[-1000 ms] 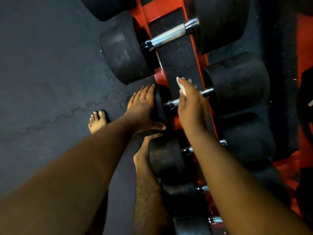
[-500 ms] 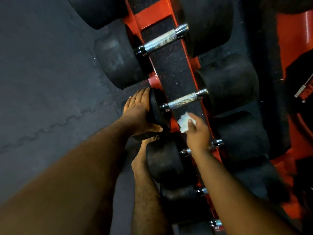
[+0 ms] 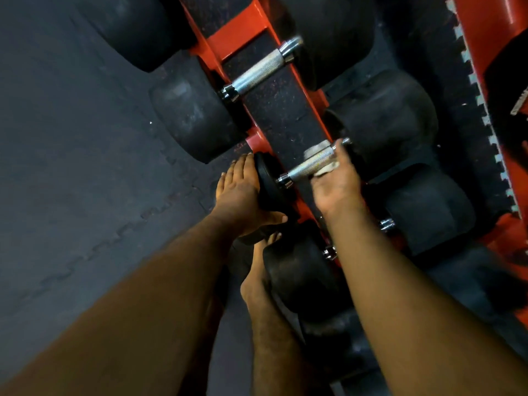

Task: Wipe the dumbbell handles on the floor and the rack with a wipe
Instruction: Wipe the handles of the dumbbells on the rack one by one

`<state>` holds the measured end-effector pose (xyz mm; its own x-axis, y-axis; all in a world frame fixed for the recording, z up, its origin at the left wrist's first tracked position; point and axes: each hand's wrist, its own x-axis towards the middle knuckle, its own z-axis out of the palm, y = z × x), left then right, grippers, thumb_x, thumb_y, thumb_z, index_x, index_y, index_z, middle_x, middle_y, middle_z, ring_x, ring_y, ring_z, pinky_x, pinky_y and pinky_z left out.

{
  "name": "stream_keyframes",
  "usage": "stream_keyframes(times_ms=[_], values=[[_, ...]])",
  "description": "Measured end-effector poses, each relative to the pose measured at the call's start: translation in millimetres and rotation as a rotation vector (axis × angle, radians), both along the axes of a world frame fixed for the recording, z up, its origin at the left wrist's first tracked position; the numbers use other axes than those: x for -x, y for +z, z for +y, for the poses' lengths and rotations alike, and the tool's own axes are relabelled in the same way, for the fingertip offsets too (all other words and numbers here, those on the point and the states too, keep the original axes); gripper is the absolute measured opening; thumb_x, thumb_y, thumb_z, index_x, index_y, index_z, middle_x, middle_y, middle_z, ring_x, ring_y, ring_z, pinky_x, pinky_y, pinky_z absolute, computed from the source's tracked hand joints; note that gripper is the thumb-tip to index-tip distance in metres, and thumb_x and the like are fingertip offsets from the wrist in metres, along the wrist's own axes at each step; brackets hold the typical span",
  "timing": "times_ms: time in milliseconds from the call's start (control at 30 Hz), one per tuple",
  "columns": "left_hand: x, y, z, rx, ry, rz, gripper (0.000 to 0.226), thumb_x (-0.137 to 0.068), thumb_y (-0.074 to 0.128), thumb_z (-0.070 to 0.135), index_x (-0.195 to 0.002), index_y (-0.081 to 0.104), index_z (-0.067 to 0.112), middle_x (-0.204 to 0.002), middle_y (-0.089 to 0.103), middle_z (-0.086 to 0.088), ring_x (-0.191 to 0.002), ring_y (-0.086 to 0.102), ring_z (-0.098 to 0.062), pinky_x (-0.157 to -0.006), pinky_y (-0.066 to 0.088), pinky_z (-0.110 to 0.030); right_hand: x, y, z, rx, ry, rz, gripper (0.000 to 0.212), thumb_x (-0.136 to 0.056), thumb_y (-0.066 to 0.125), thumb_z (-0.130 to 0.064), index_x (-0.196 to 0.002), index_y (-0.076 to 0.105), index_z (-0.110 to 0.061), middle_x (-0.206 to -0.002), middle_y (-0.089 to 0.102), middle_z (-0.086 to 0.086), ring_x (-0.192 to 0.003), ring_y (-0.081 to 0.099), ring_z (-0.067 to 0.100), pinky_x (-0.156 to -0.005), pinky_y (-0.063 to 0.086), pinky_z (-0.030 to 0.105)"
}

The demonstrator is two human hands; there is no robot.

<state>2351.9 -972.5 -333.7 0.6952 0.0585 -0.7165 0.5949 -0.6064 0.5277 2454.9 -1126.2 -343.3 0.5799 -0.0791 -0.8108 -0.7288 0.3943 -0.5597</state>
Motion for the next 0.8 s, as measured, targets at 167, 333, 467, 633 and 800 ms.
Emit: stream_keyframes(times_ms=[167,333,467,633,800], values=[[0,-2,-2,-0.015,0.007,-0.016,0.146,-0.061,0.090,0.059,-0.162,-0.007,0.014,-0.171,-0.002,-0.006,-0.157,-0.005,-0.023,-0.127,-0.003,-0.041,23,-7,10,0.216,0.148,0.044,0.018,-0.100,0.058,-0.028,-0.096,0.070,-0.015,-0.095,0.073,0.008,-0.093,0.069,0.022,-0.095,0.052,0.039],[2,-4,-2,-0.033,0.008,-0.033,0.149,-0.059,0.091,0.061,-0.161,-0.006,0.013,-0.171,-0.001,-0.006,-0.157,-0.003,-0.022,-0.128,0.000,-0.044,56,-1,5,0.532,0.617,0.065,0.019,-0.102,0.054,-0.017,-0.112,0.068,-0.007,-0.101,0.073,0.005,-0.101,0.067,0.020,-0.089,0.053,0.026],[2,-3,-1,-0.028,0.015,-0.041,0.148,-0.059,0.091,0.059,-0.162,-0.005,0.014,-0.171,0.000,-0.005,-0.157,-0.003,-0.022,-0.128,-0.001,-0.043,50,35,-5,1.065,0.926,-0.345,0.029,-0.098,0.058,-0.012,-0.127,0.058,-0.010,-0.114,0.069,0.013,-0.102,0.065,0.029,-0.079,0.049,0.027],[2,-3,0,0.003,0.009,-0.027,0.145,-0.062,0.090,0.058,-0.162,-0.007,0.016,-0.171,-0.003,-0.004,-0.157,-0.006,-0.022,-0.127,-0.005,-0.041,10,12,-36,1.426,1.316,-0.876,0.045,-0.091,0.056,0.006,-0.132,0.063,-0.011,-0.141,0.059,0.016,-0.134,0.053,0.030,-0.108,0.042,0.034],[7,-3,-3,-0.008,0.033,-0.066,0.142,-0.064,0.089,0.057,-0.162,-0.005,0.016,-0.171,-0.001,-0.003,-0.157,-0.004,-0.021,-0.126,-0.005,-0.040,35,-11,-29,1.452,1.711,-0.824,0.057,-0.091,0.050,0.001,-0.147,0.046,-0.005,-0.158,0.039,0.016,-0.152,0.024,0.032,-0.125,0.014,0.050]])
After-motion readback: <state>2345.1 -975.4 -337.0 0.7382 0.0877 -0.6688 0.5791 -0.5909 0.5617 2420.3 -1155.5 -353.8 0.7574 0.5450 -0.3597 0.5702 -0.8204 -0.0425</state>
